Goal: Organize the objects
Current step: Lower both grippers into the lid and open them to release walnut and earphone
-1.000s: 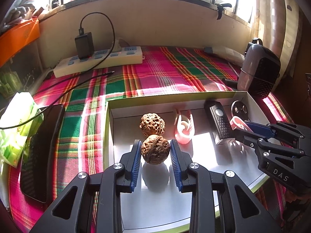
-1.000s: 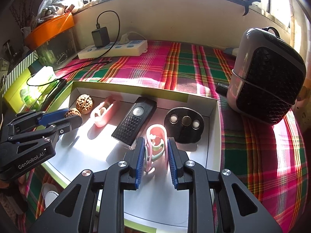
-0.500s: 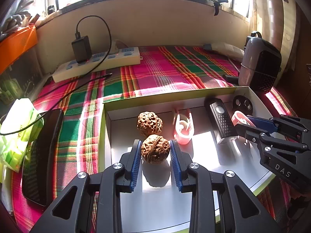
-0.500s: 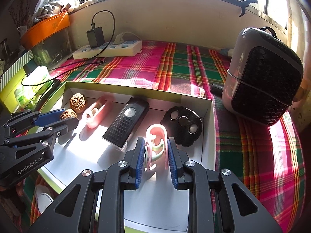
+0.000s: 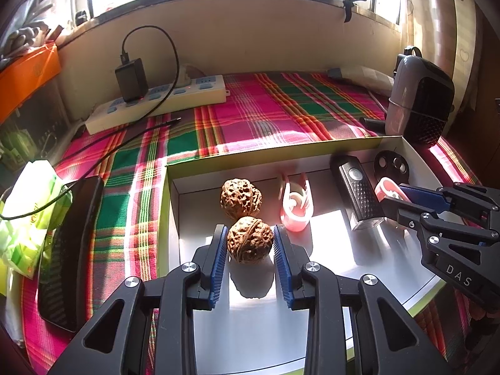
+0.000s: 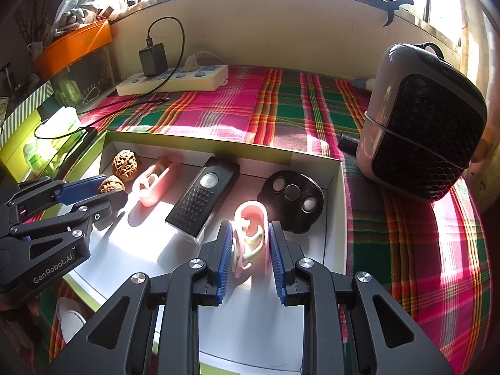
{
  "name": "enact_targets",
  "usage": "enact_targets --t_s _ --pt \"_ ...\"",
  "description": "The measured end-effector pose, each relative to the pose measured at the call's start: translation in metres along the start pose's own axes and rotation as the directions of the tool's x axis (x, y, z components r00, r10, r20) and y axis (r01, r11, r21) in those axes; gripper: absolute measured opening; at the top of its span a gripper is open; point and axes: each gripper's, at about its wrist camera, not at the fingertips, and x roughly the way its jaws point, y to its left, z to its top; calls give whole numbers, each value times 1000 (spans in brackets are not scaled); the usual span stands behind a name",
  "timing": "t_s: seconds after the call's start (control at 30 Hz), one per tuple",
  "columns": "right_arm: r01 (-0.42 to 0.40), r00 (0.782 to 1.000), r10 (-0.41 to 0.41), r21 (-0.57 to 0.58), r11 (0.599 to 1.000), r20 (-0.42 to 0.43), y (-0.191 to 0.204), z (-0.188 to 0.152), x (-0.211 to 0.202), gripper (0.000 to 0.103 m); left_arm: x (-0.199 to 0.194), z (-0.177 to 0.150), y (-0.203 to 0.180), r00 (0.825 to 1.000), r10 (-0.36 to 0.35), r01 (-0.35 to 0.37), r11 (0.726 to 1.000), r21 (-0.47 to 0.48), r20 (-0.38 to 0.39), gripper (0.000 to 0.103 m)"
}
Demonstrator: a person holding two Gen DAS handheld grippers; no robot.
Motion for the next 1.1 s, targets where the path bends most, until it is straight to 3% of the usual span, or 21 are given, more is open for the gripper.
enact_targets --t_s 0.23,0.43,1.1 --pt "-9 1000 10 1 1000 0 3 0 -1 37 0 0 0 1000 -7 7 1000 -6 1 30" --pt "-19 1000 19 9 1000 4 3 -1 -3 37 -2 0 1 1000 -9 9 1000 -14 3 37" --pt "-34 998 34 6 999 58 11 -8 -29 38 -33 -10 5 999 3 -2 999 -41 35 37"
